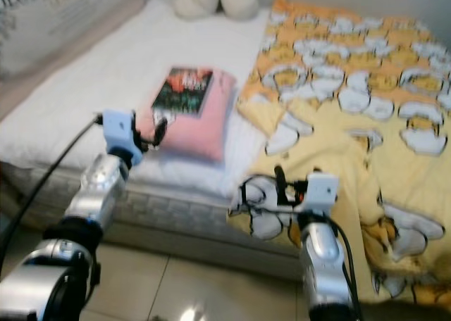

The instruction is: Clean up the room

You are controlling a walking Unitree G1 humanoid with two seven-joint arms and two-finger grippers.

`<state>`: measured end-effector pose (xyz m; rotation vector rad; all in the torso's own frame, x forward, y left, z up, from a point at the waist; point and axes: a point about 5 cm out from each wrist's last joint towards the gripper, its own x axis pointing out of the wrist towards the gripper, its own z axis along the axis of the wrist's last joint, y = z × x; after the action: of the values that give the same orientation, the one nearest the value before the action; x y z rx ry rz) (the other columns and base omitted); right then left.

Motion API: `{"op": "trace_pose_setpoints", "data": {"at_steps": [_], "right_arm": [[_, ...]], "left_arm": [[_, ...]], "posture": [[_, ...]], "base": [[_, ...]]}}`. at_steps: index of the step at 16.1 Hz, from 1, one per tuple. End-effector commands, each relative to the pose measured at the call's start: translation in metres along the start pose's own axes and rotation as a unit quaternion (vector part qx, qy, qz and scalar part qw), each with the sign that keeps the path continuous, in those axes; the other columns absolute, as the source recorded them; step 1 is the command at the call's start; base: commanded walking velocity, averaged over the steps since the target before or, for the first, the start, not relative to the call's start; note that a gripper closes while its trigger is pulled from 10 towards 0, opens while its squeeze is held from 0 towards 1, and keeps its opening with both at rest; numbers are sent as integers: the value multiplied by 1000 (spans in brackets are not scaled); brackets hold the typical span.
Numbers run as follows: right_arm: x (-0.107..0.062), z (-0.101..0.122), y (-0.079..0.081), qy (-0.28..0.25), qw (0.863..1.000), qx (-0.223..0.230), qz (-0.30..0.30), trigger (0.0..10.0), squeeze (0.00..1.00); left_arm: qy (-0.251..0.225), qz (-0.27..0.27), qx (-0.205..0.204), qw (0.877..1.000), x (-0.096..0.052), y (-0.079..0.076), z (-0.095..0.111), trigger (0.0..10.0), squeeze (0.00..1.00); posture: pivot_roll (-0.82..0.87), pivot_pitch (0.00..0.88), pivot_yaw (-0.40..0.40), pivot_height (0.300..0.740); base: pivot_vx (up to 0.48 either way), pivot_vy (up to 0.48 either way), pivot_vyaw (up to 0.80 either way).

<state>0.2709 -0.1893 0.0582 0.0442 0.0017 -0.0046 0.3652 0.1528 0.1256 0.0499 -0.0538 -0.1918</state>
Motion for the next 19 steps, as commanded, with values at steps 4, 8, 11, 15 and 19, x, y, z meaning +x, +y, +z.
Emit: {"op": "trace_pose_setpoints", "data": {"at_steps": [4, 8, 11, 15, 19], "right_arm": [[1, 0, 7, -4, 1000, 4, 5, 10000, 0], [2, 0, 8, -3, 1000, 2, 8, 10000, 0], [0, 2, 7, -7, 1000, -2, 11, 10000, 0], [-23, 0, 1, 3, 1000, -20, 13, 10000, 0], [-63, 0, -7, 20, 999, -30, -5, 10000, 0]], "left_arm": [[12, 22, 10, 1000, -2, 17, -2, 10000, 0], [11, 22, 12, 1000, 0, 18, -1, 10000, 0], [10, 27, 18, 999, 3, 22, 3, 10000, 0], [35, 51, 32, 998, 17, 21, 12, 10000, 0], [105, 95, -33, 989, 19, 39, 7, 10000, 0]], "posture": [[11, 0, 53, 740], [10, 0, 51, 740], [-3, 0, 41, 740], [-64, 0, 36, 740], [-169, 0, 19, 740]], "base": [[428, 0, 0], [428, 0, 0], [428, 0, 0], [214, 0, 0], [0, 0, 0]]}}
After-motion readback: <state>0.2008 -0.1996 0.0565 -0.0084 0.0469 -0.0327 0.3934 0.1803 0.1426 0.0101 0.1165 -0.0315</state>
